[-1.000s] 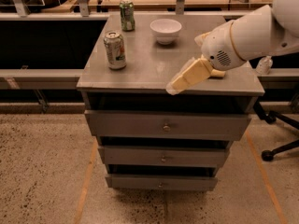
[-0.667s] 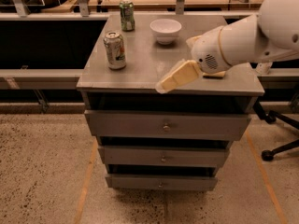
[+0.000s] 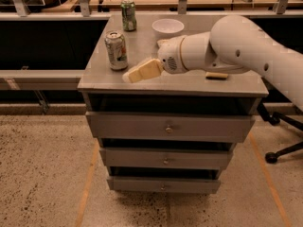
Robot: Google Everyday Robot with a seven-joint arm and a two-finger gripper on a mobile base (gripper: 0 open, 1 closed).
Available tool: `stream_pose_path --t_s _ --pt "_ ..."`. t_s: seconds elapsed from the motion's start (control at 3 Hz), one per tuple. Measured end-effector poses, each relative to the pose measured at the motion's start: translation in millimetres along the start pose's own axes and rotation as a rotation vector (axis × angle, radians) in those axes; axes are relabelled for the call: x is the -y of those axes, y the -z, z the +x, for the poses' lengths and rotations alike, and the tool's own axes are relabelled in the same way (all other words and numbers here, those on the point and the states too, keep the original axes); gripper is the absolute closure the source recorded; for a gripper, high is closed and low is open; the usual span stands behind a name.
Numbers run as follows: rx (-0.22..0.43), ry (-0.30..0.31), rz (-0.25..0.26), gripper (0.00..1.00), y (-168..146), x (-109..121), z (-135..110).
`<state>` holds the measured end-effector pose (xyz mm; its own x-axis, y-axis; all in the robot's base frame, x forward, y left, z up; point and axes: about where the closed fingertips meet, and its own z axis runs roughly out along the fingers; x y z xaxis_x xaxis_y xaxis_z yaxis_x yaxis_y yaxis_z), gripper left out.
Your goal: Move 7up can near green can
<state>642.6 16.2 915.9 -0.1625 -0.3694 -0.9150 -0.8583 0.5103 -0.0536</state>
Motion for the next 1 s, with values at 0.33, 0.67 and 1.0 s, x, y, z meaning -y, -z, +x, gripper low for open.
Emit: stream_pose_path --t_s 0.33,0.67,1.0 --pt "0.039 -0.011 0.021 0.00 -49 9 -2" --pt "0.057 -0.008 0.037 0.00 -61 12 -7" --pt "0.077 -0.042 0.074 0.00 -65 11 -6"
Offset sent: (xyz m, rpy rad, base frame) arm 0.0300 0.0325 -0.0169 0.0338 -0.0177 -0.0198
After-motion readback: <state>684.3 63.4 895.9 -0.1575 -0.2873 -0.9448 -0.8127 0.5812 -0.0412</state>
